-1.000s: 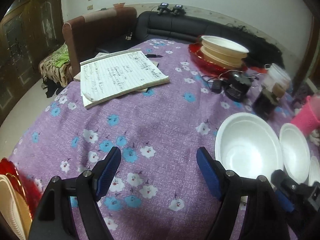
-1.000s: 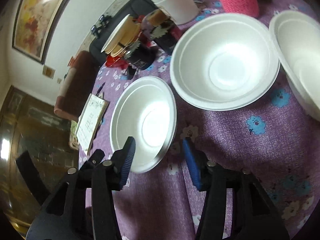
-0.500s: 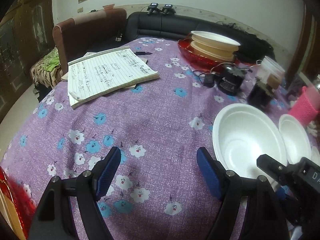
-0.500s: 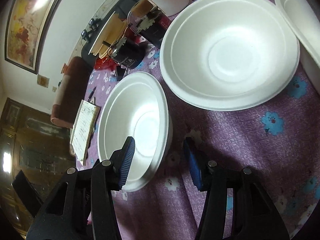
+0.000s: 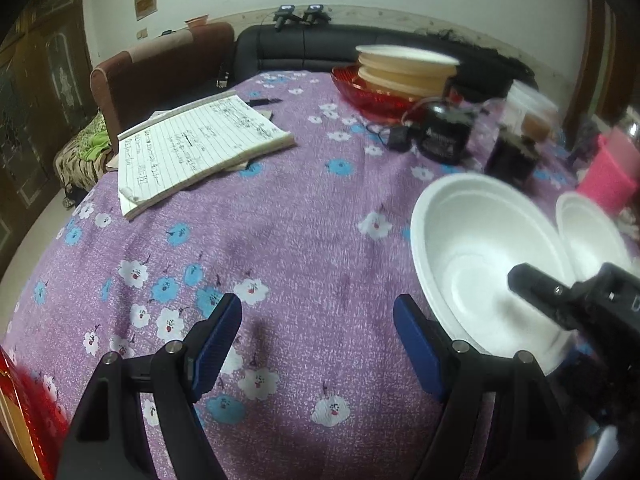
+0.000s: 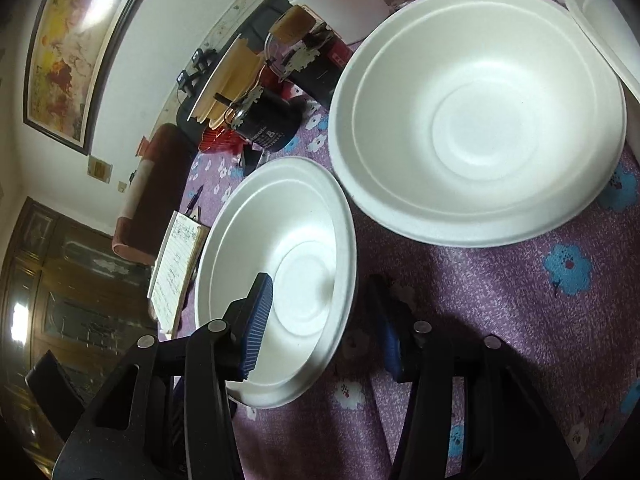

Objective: Organize plates and bowls
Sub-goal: 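Move both grippers toward the white foam bowls, then close both grippers on the rim of a white foam bowl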

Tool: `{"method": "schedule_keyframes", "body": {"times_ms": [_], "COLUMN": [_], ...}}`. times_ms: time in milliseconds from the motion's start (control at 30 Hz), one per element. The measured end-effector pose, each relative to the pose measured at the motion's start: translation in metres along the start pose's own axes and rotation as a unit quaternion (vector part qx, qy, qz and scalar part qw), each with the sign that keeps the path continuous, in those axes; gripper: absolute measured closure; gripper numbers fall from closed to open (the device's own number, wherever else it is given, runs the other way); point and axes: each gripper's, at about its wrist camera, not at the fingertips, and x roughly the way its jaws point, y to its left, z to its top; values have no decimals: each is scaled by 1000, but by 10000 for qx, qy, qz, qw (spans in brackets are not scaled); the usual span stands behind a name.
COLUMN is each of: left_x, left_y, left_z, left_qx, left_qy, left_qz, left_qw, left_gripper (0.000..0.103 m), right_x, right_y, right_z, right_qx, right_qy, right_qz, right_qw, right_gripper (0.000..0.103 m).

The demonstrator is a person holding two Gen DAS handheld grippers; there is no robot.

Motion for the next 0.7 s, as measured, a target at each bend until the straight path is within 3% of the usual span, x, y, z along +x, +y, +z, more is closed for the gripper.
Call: {"method": "schedule_keyframes", "body": {"times_ms": [100,233,367,700], "left_x": [1,6,7,4], "left_y": [0,-1,-5,-10], "left_z": [-1,-3,-5,-6], "left_qx": [28,89,238,484], "left_qy": [41,222,313,610], "left_qz": [29,15,69,30], "left_qw": [10000,9997,9992,9970], "left_gripper": [25,25,25,25], "right_x": [1,2,3,7], "right_y": [-3,-3,-4,0], "right_z": [1,2,2,0], "right_qx": [-52,-113,-160,-250], "right_qy": [-73,-90,-74,96], "right_qz": [-158,-188,-234,-101], "right_qw": [9998,9997,9996,9996], "right_gripper": [80,80,88,89]}}
